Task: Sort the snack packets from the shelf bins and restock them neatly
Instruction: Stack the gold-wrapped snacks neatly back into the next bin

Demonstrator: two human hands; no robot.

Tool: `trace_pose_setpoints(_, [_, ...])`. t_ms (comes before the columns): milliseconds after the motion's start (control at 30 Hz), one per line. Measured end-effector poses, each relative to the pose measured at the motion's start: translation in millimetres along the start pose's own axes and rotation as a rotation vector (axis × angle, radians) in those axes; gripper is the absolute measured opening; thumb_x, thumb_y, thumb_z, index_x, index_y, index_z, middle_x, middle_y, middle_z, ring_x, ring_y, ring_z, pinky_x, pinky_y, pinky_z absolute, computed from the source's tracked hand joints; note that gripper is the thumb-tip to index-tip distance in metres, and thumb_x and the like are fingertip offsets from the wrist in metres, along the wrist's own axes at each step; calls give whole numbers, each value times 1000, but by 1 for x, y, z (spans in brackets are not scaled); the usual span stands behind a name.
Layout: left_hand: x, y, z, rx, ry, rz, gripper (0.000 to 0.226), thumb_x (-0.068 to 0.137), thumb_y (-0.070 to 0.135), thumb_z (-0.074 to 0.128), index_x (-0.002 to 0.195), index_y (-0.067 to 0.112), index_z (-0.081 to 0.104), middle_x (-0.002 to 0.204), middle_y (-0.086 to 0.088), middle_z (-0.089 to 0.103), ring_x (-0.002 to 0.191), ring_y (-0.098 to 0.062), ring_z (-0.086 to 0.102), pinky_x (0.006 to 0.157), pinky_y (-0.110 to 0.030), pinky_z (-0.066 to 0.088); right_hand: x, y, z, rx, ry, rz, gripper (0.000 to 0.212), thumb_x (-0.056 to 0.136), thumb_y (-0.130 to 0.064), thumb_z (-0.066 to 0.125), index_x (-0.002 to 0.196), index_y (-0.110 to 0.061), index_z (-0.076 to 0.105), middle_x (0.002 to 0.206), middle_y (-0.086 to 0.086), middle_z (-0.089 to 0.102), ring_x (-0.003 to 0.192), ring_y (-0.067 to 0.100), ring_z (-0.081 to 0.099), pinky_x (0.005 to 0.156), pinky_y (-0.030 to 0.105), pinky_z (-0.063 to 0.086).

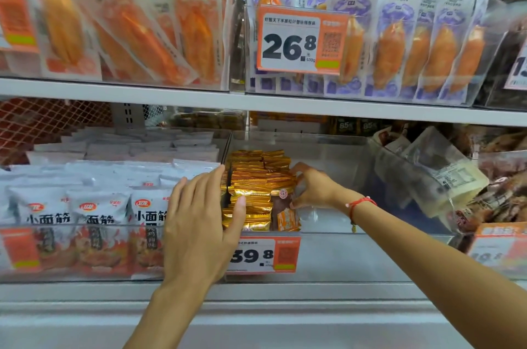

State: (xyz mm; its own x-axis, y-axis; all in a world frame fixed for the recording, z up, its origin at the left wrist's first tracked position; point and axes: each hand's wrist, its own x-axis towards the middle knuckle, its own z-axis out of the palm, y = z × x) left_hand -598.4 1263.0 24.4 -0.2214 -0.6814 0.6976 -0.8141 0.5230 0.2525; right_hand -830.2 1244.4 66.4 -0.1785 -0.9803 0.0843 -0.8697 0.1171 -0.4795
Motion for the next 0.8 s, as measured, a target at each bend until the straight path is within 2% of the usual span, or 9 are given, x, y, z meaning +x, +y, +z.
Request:
trace_pose_setpoints(100, [0,0,1,5,7,0,62,97,53,22,138,15,47,129,-3,59,122,-21,52,115,-39,23,4,-6,0,3,-35,-9,78,72,-14,83,135,-14,38,131,6,52,121,25,52,92,25,43])
trace_pose_setpoints(233, [0,-1,3,1,22,7,60,96,52,23,138,15,47,129,-3,59,122,-20,51,116,-39,23,6,-6,7,-128,-34,-60,89,66,-23,88,137,-16,33,134,9,48,123,29,49,101,35,44])
trace_pose_setpoints(367, [0,-2,3,-5,31,10,60,97,52,24,138,16,47,131,-1,58,124,-19,49,116,-36,20,7,3,4,-177,72,-31,89,65,-30,88,135,-17,36,132,10,45,118,29,49,99,38,47])
trace_pose_setpoints(533, [0,-1,3,-5,27,4,61,97,53,23,139,15,47,132,-2,58,124,-20,50,116,-37,21,13,-2,10,-64,33,-5,91,65,-20,88,136,-13,33,135,10,49,123,30,50,100,40,47])
trace_pose_setpoints(667, [0,-1,4,-8,46,9,63,96,53,22,138,15,48,132,-4,59,124,-22,51,116,-40,23,10,1,2,43,5,-38,83,69,-12,85,138,-13,39,134,8,52,124,26,51,101,34,45])
trace_pose_setpoints(800, [0,-1,2,-10,61,25,63,97,53,21,138,14,48,130,-4,59,123,-22,51,116,-39,23,-5,2,-3,22,4,-86,76,77,-15,79,141,-14,38,140,8,49,125,27,50,103,40,45])
